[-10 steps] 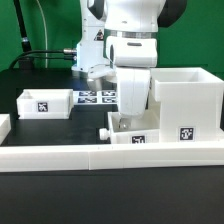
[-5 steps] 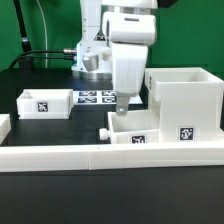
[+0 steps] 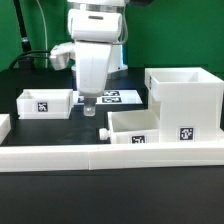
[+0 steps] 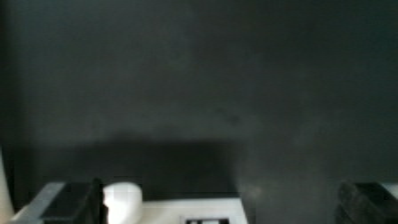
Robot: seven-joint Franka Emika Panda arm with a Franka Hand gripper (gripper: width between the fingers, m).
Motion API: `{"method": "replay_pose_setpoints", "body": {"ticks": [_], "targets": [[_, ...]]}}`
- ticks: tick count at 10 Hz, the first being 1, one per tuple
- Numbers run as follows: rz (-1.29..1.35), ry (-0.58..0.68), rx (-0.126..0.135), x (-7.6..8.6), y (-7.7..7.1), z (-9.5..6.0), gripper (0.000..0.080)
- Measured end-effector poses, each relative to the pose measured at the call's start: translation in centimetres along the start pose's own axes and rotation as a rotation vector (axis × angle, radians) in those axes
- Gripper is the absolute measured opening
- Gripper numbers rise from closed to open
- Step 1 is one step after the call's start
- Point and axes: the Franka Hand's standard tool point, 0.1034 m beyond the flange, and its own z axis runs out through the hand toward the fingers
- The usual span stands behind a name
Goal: Assemble drawer
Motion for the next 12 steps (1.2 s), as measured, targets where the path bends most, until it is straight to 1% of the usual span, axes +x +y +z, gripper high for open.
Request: {"method": "replay_pose_setpoints", "body": {"ticks": [2, 3, 4, 6, 7, 8, 9, 10, 11, 12], "targets": [[-0.005, 0.003, 0.006, -0.7, -0.2, 0.4, 0.0649], [-0.018, 0.007, 0.021, -0.5, -0.5, 1.4, 0.0649], [-0.053, 0.028, 0.026, -0.8, -0.4, 1.9, 0.0649], [-0.055, 0.089, 0.027, -1.8, -0.1, 2.3, 0.0649], [-0.048, 0.118, 0.033, -1.9, -0.2, 2.5, 0.0649], [-0.056, 0.139, 0.037, -1.6, -0.4, 2.8, 0.0649], [-0.05, 0.18, 0.036, -1.7, -0.5, 3.0, 0.0649], [-0.046, 0.208, 0.044, -1.6, -0.7, 3.3, 0.0649], [-0.04, 0.243, 0.06, -1.4, -1.0, 3.8, 0.0649], [-0.049, 0.243, 0.046, -0.5, -0.6, 4.0, 0.0649]]}}
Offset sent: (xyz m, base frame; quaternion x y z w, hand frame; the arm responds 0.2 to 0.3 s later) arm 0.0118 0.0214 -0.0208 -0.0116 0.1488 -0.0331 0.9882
